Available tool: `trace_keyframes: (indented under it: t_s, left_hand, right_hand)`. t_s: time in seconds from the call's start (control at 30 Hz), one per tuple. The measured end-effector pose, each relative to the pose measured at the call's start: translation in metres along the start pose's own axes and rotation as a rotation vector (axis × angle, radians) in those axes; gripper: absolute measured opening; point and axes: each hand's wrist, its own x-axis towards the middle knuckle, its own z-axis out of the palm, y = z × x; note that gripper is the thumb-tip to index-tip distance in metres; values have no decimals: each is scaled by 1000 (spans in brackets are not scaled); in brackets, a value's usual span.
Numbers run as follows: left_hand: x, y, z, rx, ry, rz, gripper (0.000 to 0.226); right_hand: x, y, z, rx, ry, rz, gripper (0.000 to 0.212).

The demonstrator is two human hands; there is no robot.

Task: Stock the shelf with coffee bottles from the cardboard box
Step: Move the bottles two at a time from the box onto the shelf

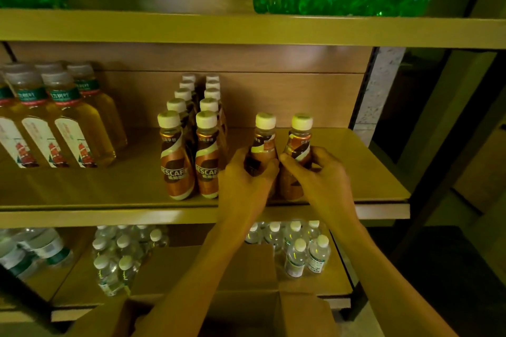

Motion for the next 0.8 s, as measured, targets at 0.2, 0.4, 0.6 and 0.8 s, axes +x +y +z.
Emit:
trace_keyframes:
  t_s: [0.2, 0.4, 0.6, 0.8]
  left_hand:
    - [-7, -9, 0, 22, -64, 4, 42]
    - [3, -21, 1, 244, -75, 1, 62]
    - [24, -19, 30, 450, 14, -34, 60]
    - [66, -21, 56, 461, 8, -103, 58]
  right_hand:
    - [-3, 12, -7, 41, -145, 31, 66]
    - [5, 28, -16, -28, -246, 57, 67]
    - [34, 33, 2, -152, -126, 45, 70]
    - [80, 32, 20, -182, -109, 41, 59]
